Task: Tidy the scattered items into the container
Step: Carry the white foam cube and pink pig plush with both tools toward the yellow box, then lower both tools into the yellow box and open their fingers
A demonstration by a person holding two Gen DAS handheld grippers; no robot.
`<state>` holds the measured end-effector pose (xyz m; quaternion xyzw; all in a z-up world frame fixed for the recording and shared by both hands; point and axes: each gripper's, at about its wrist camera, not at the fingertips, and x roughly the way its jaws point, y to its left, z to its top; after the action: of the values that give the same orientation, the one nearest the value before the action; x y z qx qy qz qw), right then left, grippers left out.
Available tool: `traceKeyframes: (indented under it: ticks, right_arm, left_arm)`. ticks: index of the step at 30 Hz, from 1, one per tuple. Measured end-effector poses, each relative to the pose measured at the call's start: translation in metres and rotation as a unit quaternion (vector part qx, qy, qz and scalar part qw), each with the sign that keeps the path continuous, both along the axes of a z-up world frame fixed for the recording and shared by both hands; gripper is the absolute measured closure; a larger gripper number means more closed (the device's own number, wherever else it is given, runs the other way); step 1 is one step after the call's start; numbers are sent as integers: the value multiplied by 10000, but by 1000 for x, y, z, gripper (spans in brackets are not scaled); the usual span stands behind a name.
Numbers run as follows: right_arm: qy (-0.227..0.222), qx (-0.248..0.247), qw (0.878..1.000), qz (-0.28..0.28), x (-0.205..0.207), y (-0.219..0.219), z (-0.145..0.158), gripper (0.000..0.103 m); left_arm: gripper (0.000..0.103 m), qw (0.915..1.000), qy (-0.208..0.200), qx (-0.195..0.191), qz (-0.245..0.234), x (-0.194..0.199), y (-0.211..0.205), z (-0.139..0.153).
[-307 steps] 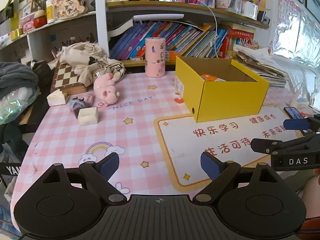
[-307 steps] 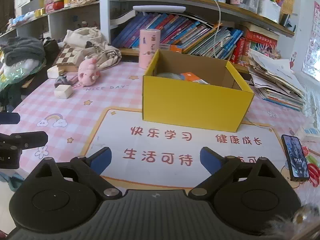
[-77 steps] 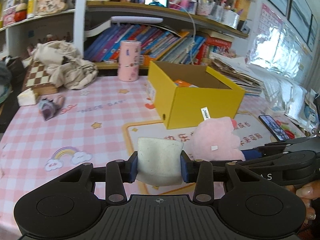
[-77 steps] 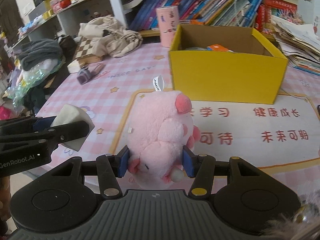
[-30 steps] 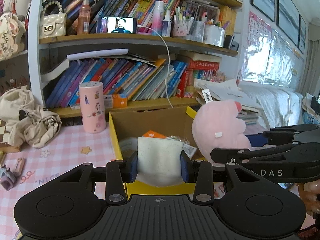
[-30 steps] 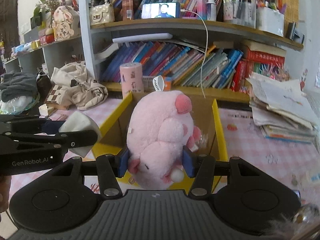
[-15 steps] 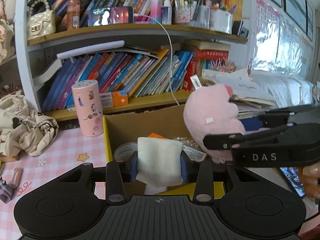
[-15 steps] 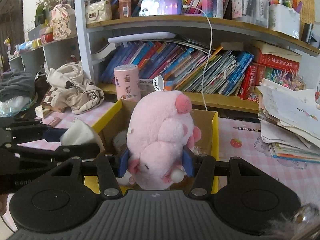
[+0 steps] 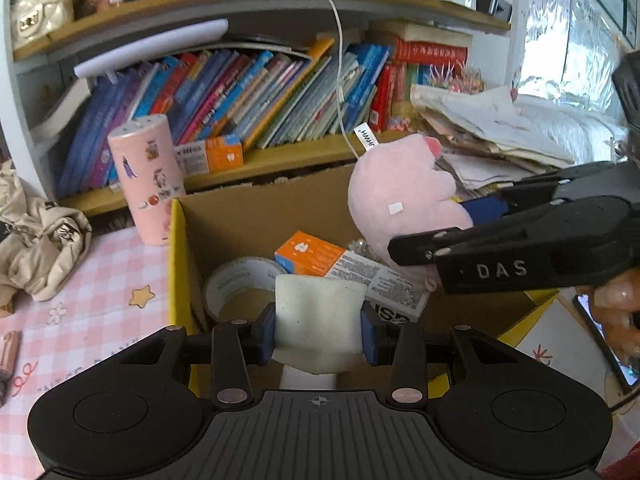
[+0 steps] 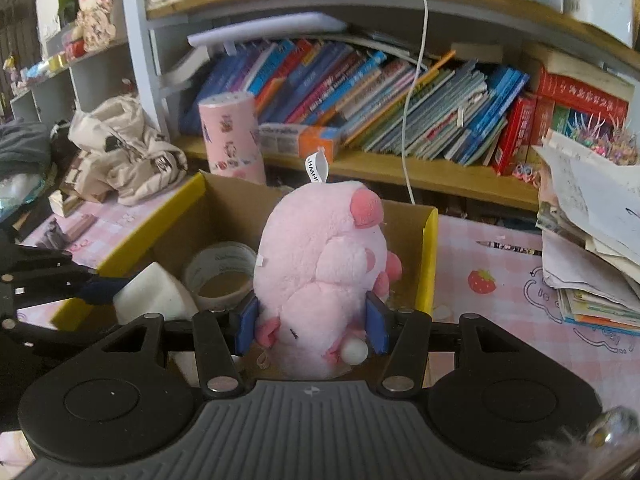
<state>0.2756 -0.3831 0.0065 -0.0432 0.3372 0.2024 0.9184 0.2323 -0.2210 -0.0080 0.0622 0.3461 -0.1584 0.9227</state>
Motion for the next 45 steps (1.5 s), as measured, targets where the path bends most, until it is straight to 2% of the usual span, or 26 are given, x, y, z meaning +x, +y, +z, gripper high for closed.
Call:
traceKeyframes:
  ticks: [7,15,27,32,34,36,39,45]
  right_arm:
    - [259,-211,9993,139,32,1,-12,52]
    - [419,-402,9977,338,55,5,-18,52]
    - [468,-527,9966,425,64,13,-21,50]
    - [426,-460,9974,362,60,13,-19,43]
    - [372,-408,9978,358,59,12,-17,33]
    - [282,-410,9982,337,57,12,-15,26]
    - [191,-383,9986,302,54,11,-11,24]
    - [47,-341,9990,287,46,11,-1,23]
  left_arm:
    - [64,9992,315,109,-215,15,-13,-12]
    - [63,9981,586,64,-203,26,-13,-20]
    - [61,9975,691,21,-174,33,-13,-24]
    - [58,9973,721,45,-129,33,-12,-24]
    - [56,9975,694,75,-115,32,-12,-23]
    - [42,9983,562,121,-92,29,-12,-20]
    - [29,9991,382,125,-124,23,-12,-13]
    - [26,9997,167,166,-102,14,-12,-4]
